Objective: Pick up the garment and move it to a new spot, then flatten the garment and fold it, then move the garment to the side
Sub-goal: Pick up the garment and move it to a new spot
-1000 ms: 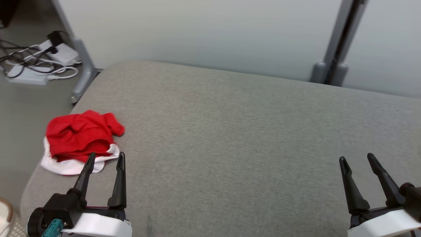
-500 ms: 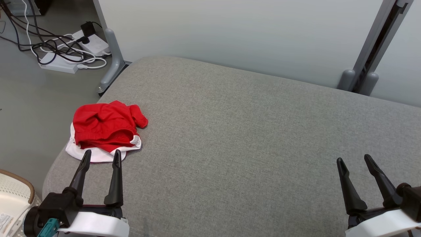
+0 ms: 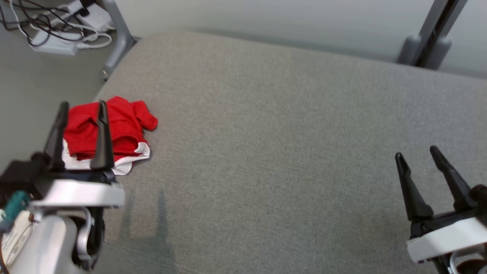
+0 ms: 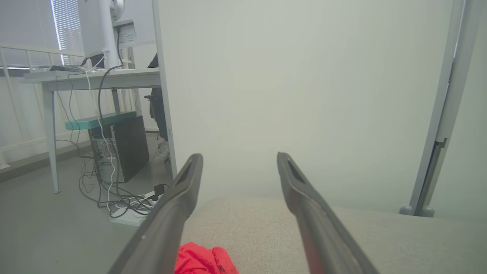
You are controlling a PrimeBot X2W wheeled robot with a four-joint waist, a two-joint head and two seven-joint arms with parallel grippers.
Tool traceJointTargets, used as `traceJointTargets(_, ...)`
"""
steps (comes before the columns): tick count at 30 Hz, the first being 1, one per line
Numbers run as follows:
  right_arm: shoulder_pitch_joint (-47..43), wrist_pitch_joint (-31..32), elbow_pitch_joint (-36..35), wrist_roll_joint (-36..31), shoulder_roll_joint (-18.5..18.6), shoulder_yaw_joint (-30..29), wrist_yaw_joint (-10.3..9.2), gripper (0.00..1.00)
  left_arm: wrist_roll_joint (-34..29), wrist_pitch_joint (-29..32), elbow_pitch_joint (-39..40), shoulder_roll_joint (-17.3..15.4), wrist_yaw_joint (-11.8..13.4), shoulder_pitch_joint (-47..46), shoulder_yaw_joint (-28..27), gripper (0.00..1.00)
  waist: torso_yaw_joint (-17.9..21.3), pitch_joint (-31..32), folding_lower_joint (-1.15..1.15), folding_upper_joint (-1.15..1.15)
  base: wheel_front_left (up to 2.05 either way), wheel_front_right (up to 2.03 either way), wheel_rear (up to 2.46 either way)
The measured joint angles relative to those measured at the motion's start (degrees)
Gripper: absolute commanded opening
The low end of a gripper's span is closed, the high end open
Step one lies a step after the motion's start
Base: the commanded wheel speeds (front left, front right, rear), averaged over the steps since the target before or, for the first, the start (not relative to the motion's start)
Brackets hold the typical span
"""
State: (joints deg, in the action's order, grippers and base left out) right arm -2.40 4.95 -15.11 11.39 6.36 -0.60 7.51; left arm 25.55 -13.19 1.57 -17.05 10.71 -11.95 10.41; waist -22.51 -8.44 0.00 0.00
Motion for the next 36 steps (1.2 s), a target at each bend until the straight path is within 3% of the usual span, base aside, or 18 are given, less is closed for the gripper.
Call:
traceJointTargets(12,6.92,2.16,-2.89,-0.43,3.63,0.87,0.00,1.00,7.32,-0.97,-37.86,0.89,-10.38,-21.10,-2.88,1.00,4.27,-14.58,0.00,0.00,0.00,0.00,0.00)
traceJointTargets(23,8.90,2.16,-2.54,-0.33,4.54,0.54,-0.01,1.00,11.20,-0.93,-64.35,2.58,-14.90,-29.91,-4.32,1.00,6.58,-20.16,0.00,0.00,0.00,0.00,0.00)
traceJointTargets(24,8.92,2.15,-2.43,-0.31,4.53,0.55,-0.01,1.00,11.28,-0.97,-65.25,2.68,-15.26,-30.33,-4.24,0.77,6.44,-20.08,0.00,0.00,0.00,0.00,0.00)
traceJointTargets(25,8.92,2.15,-2.25,-0.23,4.53,0.56,0.00,1.00,11.28,-1.00,-66.02,2.68,-15.53,-30.69,-4.12,0.14,6.31,-19.95,0.00,0.00,0.00,0.00,0.00)
traceJointTargets(26,8.93,2.14,-2.08,-0.21,4.52,0.55,-0.01,1.00,11.23,-1.21,-66.47,2.64,-15.74,-30.86,-3.93,0.00,6.20,-19.74,0.00,0.00,0.00,0.00,0.00)
traceJointTargets(32,8.96,1.51,-1.09,0.02,4.23,0.41,-0.01,1.00,8.98,-1.75,-64.85,1.16,-15.47,-31.04,-3.94,0.00,5.93,-17.68,0.00,0.00,0.00,0.00,0.00)
traceJointTargets(36,8.70,0.48,-0.04,0.09,3.59,-0.13,-0.01,1.00,5.39,-1.96,-55.44,-0.74,-13.01,-29.92,-6.26,0.00,6.08,-14.99,0.00,0.00,0.00,0.00,0.00)
